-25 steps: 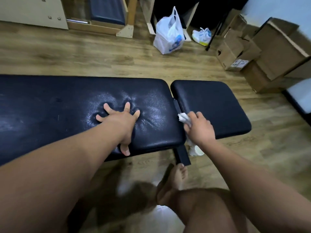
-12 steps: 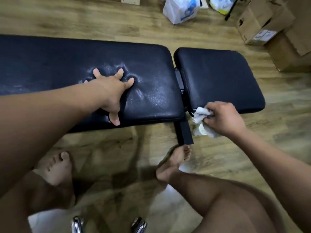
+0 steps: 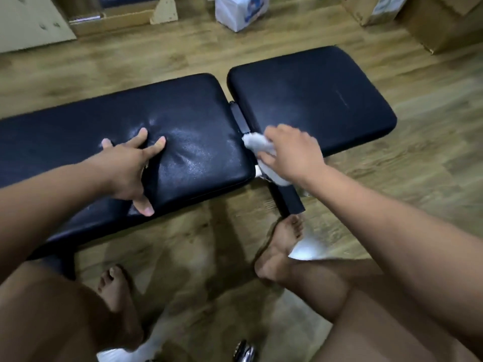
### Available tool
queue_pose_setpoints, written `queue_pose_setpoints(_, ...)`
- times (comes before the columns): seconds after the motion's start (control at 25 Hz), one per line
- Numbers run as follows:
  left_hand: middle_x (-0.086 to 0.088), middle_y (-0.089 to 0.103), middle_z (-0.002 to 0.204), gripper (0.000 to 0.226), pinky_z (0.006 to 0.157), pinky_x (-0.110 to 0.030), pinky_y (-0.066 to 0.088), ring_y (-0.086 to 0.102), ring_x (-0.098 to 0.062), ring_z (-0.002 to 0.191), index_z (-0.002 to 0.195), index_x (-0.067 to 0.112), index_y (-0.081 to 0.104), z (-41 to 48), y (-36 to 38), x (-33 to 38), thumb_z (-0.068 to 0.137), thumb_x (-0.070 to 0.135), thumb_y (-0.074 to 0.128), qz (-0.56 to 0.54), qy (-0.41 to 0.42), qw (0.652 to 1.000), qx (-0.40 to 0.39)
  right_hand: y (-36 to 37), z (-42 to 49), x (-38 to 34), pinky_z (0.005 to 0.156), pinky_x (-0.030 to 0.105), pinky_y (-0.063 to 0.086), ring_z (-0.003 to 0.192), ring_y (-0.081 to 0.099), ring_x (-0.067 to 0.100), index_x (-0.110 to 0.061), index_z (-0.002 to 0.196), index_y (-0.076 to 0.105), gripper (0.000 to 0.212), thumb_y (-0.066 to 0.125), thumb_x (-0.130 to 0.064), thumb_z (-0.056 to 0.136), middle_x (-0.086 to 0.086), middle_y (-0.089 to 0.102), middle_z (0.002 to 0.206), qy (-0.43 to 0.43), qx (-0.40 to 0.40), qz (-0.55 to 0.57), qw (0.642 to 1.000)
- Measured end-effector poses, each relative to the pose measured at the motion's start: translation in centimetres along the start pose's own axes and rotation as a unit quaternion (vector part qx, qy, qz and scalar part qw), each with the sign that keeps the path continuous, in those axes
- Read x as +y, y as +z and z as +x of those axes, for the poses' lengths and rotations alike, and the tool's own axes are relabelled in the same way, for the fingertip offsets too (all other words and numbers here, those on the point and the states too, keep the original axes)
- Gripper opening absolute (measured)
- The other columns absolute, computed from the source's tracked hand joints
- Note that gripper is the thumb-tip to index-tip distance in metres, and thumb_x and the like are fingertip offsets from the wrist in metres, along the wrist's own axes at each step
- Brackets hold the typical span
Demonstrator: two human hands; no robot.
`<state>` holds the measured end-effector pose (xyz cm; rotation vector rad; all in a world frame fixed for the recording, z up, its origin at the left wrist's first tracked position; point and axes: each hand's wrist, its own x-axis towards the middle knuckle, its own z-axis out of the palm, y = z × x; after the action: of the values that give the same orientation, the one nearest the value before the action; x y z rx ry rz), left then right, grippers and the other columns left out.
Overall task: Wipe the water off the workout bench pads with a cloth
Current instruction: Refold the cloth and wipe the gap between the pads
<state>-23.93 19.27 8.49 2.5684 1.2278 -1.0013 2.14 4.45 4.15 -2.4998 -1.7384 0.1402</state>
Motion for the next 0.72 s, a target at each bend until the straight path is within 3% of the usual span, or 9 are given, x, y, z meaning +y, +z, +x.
queue_pose_setpoints(0.12,0.008,-0.012,0.163,0.145,0.109,-0.074,0.017,0.01,-0.051,0.144,0.153,0.038,-0.008,0.4,-1.4,1.6,0.047,0.058,0.089,0.032,-0.055,0.998,-0.007,-1.2,-2.6,6.0,0.063,0.034,0.043,0.076,0.057,0.027,-0.021,0.083,0.051,0.051,0.056,-0.071,0.077,-0.001,0.059,0.085,0.011,-0.007,0.028,1.0)
queue_pose_setpoints(0.2,0.006,-0.003,0.164,0.124,0.109,-0.074,0.016,0.01,-0.047,0.145,0.155,0.032,0.008,0.8,-3.0,4.6,0.06,0.065,0.08,0.053,-0.039,0.998,0.026,-2.1,-2.7,12.7,0.06,0.035,0.039,0.073,0.055,0.029,-0.016,0.074,0.051,0.047,0.063,-0.062,0.078,0.003,0.056,0.076,0.108,0.039,0.081,0.99)
queue_pose_setpoints(0.28,0.004,-0.003,0.164,0.119,0.11,-0.069,0.022,0.01,-0.044,0.146,0.155,0.031,0.007,1.4,-4.0,7.9,0.064,0.066,0.076,0.047,0.017,0.996,0.078,-1.9,-2.8,18.7,0.064,0.032,0.037,0.079,0.058,0.032,-0.013,0.078,0.055,0.031,0.067,-0.04,0.086,0.007,0.056,0.078,0.252,0.127,0.173,0.944)
queue_pose_setpoints(0.36,0.005,-0.011,0.164,0.129,0.109,-0.067,0.028,0.007,-0.048,0.145,0.155,0.03,-0.002,2.7,-5.2,10.7,0.062,0.051,0.085,0.055,0.07,0.993,0.08,-0.1,-2.8,21.4,0.072,0.033,0.045,0.085,0.062,0.028,-0.015,0.093,0.057,0.013,0.061,-0.025,0.086,0.005,0.058,0.086,0.387,0.193,0.281,0.857)
queue_pose_setpoints(0.48,-0.005,-0.01,0.164,0.143,0.112,-0.058,0.029,0.02,-0.041,0.146,0.156,0.022,-0.002,4.6,-6.8,12.1,0.051,0.044,0.092,0.115,0.114,0.986,0.028,2.8,-1.6,16.6,0.086,0.042,0.055,0.092,0.067,0.024,-0.03,0.111,0.055,0.029,0.054,-0.029,0.082,-0.005,0.064,0.102,0.461,0.26,0.405,0.745)
queue_pose_setpoints(0.56,-0.01,-0.003,0.163,0.145,0.112,-0.053,0.032,0.03,-0.034,0.143,0.156,0.017,0.001,5.0,-7.1,12.2,0.047,0.047,0.093,0.158,0.123,0.979,0.025,3.6,-2.4,9.2,0.095,0.037,0.05,0.1,0.063,0.017,-0.027,0.133,0.048,0.04,0.053,-0.023,0.094,-0.008,0.061,0.116,0.458,0.283,0.443,0.717)
queue_pose_setpoints(0.64,-0.011,-0.002,0.163,0.146,0.111,-0.049,0.033,0.033,-0.033,0.141,0.156,0.016,0.002,4.9,-7.1,12.3,0.047,0.047,0.093,0.169,0.124,0.977,0.03,4.2,-4.9,1.0,0.091,0.031,0.047,0.101,0.062,0.016,-0.021,0.131,0.05,0.034,0.053,-0.022,0.096,-0.005,0.064,0.117,0.412,0.244,0.5,0.721)
queue_pose_setpoints(0.72,-0.01,-0.003,0.163,0.145,0.112,-0.047,0.032,0.033,-0.034,0.141,0.156,0.016,0.001,4.8,-6.8,12.3,0.047,0.047,0.093,0.16,0.125,0.979,0.031,4.2,-7.1,-3.3,0.08,0.03,0.048,0.092,0.063,0.019,-0.022,0.108,0.057,0.015,0.058,-0.026,0.093,-0.001,0.069,0.102,0.355,0.201,0.504,0.761)
